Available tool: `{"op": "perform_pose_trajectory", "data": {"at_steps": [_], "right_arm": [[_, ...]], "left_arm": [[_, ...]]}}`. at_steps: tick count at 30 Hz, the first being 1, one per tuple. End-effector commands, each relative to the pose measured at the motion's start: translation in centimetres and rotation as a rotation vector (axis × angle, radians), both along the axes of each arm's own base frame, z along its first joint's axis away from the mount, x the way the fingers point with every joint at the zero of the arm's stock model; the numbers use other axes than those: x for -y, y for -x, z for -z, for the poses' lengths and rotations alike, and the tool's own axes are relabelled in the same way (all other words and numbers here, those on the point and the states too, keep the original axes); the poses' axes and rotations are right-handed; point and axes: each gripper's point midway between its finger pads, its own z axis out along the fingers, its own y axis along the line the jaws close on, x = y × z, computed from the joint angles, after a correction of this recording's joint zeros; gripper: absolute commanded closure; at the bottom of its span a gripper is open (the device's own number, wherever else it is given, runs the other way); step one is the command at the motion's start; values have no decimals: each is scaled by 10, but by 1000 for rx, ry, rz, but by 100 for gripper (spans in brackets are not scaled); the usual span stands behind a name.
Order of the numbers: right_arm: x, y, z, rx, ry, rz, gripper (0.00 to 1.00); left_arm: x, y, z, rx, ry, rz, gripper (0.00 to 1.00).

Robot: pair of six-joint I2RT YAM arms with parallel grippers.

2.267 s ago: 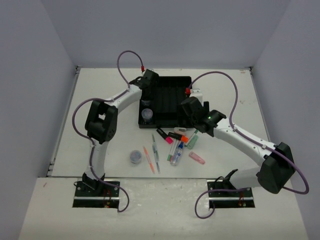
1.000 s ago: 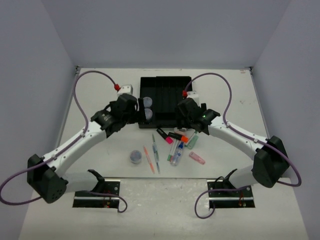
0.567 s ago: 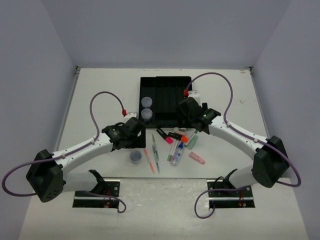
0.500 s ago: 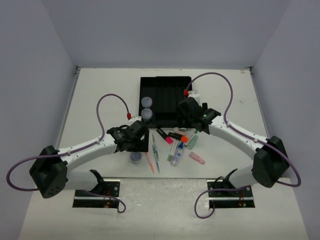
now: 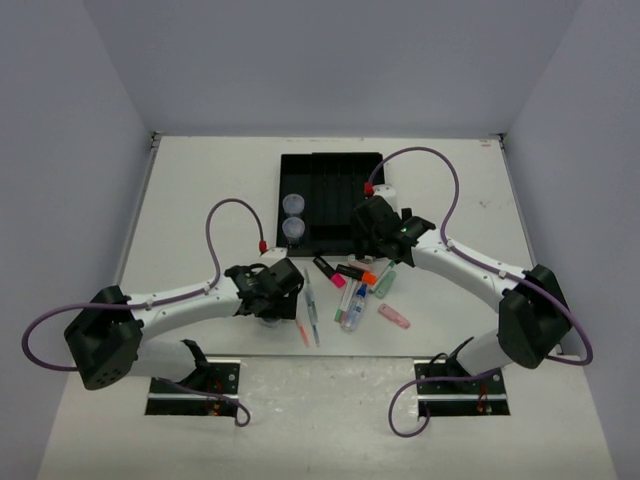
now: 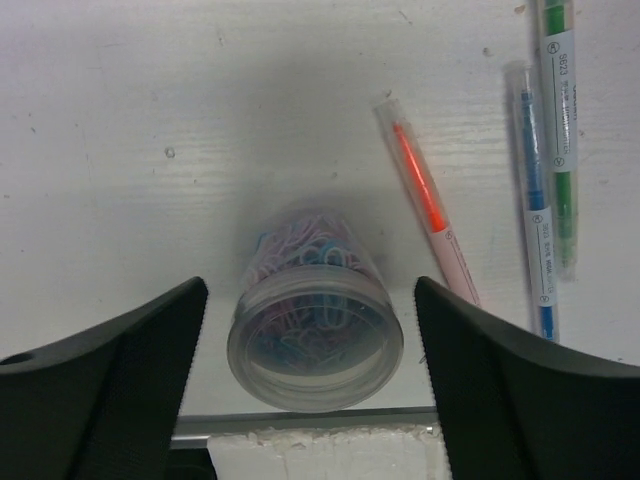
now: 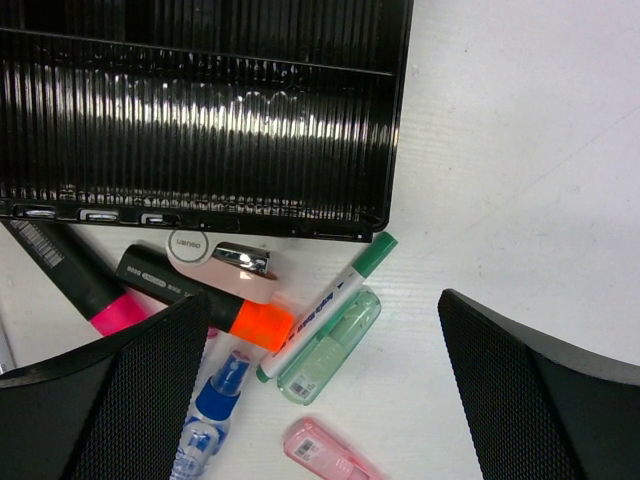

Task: Sort the stationery into containers
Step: Pick up the stationery from the center of the board.

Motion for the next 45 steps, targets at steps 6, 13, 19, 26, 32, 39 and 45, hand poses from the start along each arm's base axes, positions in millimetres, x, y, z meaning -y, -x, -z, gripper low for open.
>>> {"op": "perform_pose_trajectory", "data": {"at_steps": [6,13,19,26,32,39,45], "right_arm": [[-9,-7,-8,7,-29,-17,1],[-9,-7,-8,9,-26,-16,1],[-6,-8,-12,22,-26,-4,1],[-5,-8,-15,35,-50,0,1],[-3,-9,-12,28,-45,3,1],[-5,-9,-15,40,-63,1,1],[-7,-8,-15,37,-76,-10,1]], "left_arm": [[-8,-2,-8,42,-10,-45,72],[-13,-28,-48,157,-79,-64,88],[-11,-99,-120,333,-38,-146,90],[20,-216,-177,488,156,-198,92],[26,-322,-184,543,145,-203,92],[23,-391,-169,553,117,-176,94],[31,-414,-128,528,147,-97,93]]}}
